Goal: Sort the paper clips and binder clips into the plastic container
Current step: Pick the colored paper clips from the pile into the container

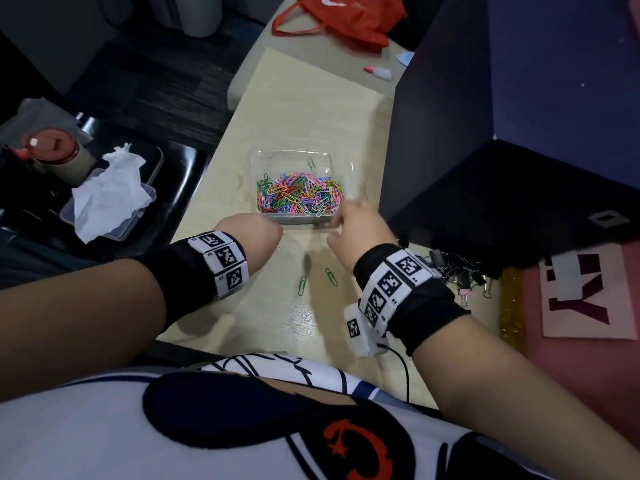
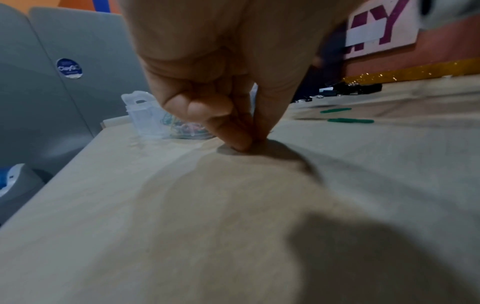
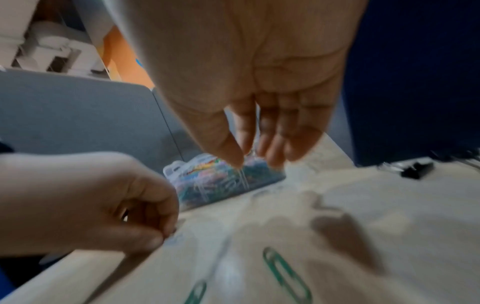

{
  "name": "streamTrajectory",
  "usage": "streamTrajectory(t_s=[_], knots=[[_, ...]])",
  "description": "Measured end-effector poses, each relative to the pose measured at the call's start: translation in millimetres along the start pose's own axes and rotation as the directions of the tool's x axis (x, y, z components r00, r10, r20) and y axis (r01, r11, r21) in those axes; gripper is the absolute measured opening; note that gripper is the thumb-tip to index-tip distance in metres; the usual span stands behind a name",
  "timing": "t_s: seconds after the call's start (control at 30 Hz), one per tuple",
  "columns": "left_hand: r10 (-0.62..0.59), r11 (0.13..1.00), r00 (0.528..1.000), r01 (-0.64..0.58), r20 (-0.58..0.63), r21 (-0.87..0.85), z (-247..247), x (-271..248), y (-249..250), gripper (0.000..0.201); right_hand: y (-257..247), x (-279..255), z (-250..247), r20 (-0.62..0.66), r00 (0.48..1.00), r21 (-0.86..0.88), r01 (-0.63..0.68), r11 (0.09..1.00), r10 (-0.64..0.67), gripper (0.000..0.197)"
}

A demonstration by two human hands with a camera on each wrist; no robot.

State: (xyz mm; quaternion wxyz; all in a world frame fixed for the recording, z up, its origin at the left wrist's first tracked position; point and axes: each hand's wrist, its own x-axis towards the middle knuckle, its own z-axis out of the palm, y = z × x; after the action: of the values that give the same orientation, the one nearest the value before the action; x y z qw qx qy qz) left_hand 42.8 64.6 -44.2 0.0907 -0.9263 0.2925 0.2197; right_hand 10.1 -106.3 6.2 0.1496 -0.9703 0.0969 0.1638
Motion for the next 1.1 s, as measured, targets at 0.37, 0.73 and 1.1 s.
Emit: streamTrajectory(t_s=[0.37,0.73,1.1], knots=[[0.032,0.992,0.999,-0.037,-0.039,-0.118,1.3,-4.8,3.4,0.017,-20.3,-16.5,49.1,0.312,0.950,-0.163,0.058,0.985,-0.004,0.035],[-0.226,0.866,0.902,0.012,-0.368,-0.500,-30.7,4.3,-27.5,0.022,-7.9,-11.4,48.3,0.301,0.953,-0.178,0.083,0.981,-0.026,0.030],[-0.058,0.948,0.946,-0.048,-0.318,-0.315,-16.4,-9.5,-19.0,0.022,1.0,-4.5,32.8,0.375,0.922,-0.344,0.046,0.938,0.092,0.022]])
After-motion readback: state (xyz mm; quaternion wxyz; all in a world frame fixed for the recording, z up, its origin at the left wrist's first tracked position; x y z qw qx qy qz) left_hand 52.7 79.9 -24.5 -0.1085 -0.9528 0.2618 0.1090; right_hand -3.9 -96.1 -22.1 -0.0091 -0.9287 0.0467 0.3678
